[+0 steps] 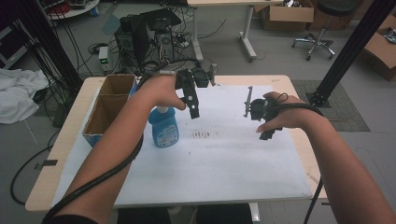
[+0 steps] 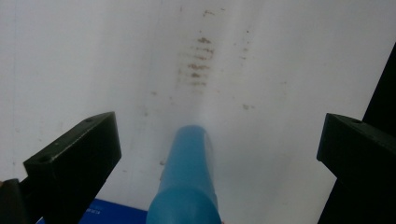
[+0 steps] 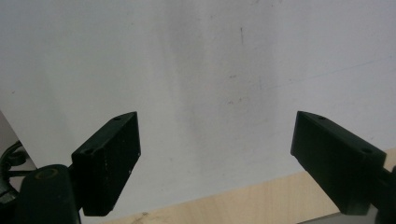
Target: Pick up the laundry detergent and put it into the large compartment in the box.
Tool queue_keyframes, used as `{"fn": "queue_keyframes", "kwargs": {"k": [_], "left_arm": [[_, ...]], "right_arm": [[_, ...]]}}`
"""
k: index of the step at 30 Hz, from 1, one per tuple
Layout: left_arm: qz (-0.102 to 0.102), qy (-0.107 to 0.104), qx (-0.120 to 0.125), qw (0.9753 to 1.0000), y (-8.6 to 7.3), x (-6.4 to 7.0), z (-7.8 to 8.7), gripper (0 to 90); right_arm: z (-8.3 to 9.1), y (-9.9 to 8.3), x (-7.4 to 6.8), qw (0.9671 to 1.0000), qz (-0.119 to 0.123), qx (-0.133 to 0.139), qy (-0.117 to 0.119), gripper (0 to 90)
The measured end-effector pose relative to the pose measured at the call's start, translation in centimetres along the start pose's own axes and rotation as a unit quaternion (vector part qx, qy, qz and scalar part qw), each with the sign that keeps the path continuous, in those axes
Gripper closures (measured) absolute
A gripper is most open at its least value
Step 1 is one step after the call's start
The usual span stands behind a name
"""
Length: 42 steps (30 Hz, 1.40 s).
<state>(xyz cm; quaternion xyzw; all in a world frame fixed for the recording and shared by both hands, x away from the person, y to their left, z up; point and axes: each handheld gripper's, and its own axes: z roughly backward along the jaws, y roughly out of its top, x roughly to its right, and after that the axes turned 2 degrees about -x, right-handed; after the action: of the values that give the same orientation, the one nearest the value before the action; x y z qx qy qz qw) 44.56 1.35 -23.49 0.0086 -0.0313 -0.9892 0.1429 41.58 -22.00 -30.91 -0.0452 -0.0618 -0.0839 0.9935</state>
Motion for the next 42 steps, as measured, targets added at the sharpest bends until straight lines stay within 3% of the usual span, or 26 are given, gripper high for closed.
{"fn": "queue_keyframes", "kwargs": {"k": [12, 20, 31, 42], "left_arm": [[-0.001, 0.003, -0.006, 1.0000, 0.3, 0.3, -0.2, 0.2], [0.005, 0.010, -0.002, 0.9999, 0.1, 0.5, 0.8, 0.2], [0.026, 0.024, -0.007, 0.9994, -1.9, 0.5, 2.7, 0.1], [0.045, 0.020, -0.015, 0.9986, -3.8, 0.6, 3.2, 0.1]], "right_arm": [[0.1, 0.0, 0.0, 1.0000, -0.001, 0.004, -0.001, 15.9], [0.2, -0.4, 0.0, 1.0000, -0.005, 0.007, -0.002, 15.9], [0.2, 0.0, 0.1, 0.9999, 0.004, 0.011, -0.003, 16.0], [0.1, 0.8, 0.0, 0.9999, 0.013, 0.011, -0.003, 16.0]]}}
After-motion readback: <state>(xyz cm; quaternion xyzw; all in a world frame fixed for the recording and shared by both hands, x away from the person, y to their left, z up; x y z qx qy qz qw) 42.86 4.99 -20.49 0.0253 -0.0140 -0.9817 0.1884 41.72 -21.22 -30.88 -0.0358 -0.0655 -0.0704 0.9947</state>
